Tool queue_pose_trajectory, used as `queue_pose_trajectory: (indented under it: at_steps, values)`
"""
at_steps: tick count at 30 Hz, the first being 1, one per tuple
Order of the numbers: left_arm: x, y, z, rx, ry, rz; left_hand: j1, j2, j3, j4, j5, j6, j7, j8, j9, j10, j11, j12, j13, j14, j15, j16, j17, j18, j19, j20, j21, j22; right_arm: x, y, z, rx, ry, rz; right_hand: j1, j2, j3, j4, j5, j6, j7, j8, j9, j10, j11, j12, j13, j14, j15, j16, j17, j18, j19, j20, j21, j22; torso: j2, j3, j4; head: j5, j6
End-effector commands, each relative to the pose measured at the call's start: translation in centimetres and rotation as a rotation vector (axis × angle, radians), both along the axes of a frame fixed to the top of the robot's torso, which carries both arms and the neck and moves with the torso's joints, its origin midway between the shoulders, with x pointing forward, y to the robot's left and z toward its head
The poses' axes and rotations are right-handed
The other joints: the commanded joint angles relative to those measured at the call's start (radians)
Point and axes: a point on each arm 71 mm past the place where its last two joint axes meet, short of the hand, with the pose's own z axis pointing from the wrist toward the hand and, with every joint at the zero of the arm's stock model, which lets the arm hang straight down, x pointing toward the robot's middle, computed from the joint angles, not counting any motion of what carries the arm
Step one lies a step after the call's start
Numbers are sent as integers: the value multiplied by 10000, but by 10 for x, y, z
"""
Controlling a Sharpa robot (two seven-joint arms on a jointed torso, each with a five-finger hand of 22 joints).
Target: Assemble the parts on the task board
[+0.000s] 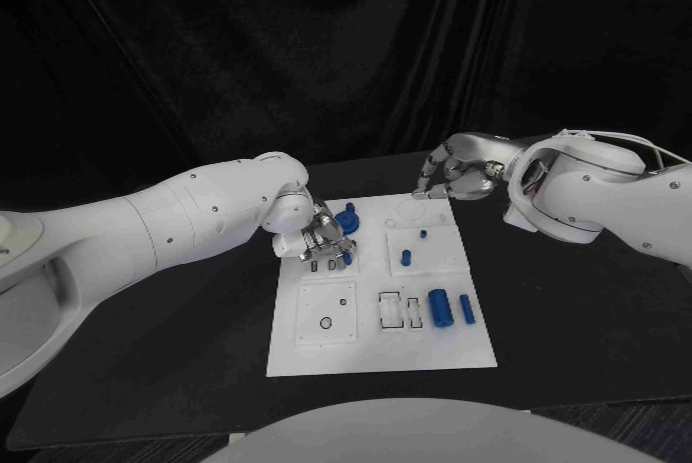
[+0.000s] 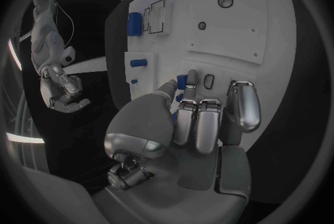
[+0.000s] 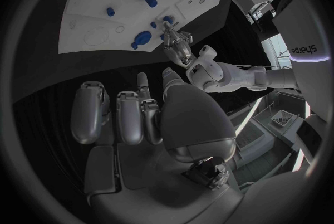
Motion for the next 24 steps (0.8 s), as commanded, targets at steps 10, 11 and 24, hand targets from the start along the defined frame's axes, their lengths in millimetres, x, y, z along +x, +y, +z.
queue_pose_trajectory:
  at_steps: [10,11,24]
  values:
    - [-1,0,-1,-161,48,-133,102,-248,810,-454,710,-60,-20,-127,90,940,-69,-30,2485,1020,-69,26,2634,131,-42,10,-83,62,0,-1,-3,-150,170,-119,110,-3,-4,-65,-62,-33,1,50,11,1042,89,26,2633,482,80,-45,-24,118,15,68,-67,1673,1,4,-4,33,1]
    - [-1,1,-1,-157,49,-128,80,-296,966,-537,802,-59,-17,-139,107,939,-68,-30,2485,1020,-68,26,2634,131,-40,10,-92,72,0,-1,-3,-154,175,-119,127,-5,-2,-80,-61,-33,0,51,11,1042,89,26,2633,480,80,-52,-35,119,13,68,-73,1672,0,5,-4,39,1]
    - [-1,2,-1,-163,74,-146,-405,-687,2471,-1112,1420,-49,27,-204,322,940,-42,-32,2487,1020,-49,26,2634,131,-9,24,-169,185,1,-1,-4,-212,262,-87,311,-24,20,-248,-34,-41,8,55,10,1042,96,26,2633,453,86,-112,-121,139,-22,74,-184,1644,-4,1,-1,86,1]
